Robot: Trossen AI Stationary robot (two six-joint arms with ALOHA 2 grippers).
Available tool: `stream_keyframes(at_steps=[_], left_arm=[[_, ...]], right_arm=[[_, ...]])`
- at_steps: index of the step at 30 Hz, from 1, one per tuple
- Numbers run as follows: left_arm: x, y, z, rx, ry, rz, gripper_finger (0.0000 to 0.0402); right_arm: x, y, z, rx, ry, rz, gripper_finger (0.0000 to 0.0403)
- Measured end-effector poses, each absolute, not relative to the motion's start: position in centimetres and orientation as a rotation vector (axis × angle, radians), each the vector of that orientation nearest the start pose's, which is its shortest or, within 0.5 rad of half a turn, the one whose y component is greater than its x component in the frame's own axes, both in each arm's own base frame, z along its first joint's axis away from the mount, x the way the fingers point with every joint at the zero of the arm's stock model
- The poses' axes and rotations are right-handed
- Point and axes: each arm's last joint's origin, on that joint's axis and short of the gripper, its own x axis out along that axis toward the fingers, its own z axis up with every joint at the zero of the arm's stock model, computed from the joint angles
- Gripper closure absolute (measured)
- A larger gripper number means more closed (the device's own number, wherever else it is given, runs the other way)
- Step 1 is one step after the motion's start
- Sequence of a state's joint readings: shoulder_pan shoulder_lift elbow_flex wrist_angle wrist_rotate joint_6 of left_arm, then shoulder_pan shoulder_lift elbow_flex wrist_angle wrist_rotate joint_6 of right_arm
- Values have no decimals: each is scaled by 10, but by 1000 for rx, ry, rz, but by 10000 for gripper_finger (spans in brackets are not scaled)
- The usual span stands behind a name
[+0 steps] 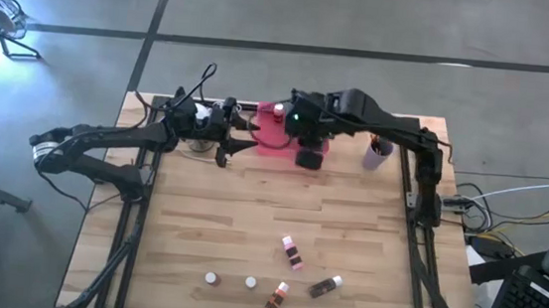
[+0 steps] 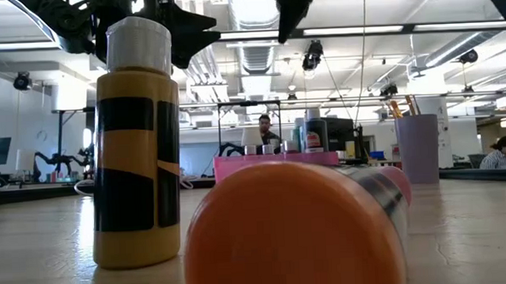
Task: Pick & Place Paint Supplies
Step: Put the dark brown black paint bottle into the pink bin
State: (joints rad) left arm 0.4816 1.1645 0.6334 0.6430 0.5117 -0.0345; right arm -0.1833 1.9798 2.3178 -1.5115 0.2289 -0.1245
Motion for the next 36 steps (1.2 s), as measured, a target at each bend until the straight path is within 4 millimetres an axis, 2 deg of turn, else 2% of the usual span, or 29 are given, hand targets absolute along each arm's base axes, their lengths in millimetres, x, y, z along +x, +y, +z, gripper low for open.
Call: stream_keyframes(at_steps=[8,17,24,29,36], left_arm=[[228,103,284,-12,-96,-33,188],[228,103,284,-34,-95,-35,188],[228,103,284,-43,-96,-36,188],[228,103,284,-68,-96,-37,188],[230,99,281,-97,-66,-54,188]], right_arm=[[359,-17,400,-124,1215,-224,379],[351,61,399,-235,1202,-47,394],[339,121,371,-289,1305,158,394],[326,154,341,-215,1428,127,386],[306,188,303,-138,1547,38,326]])
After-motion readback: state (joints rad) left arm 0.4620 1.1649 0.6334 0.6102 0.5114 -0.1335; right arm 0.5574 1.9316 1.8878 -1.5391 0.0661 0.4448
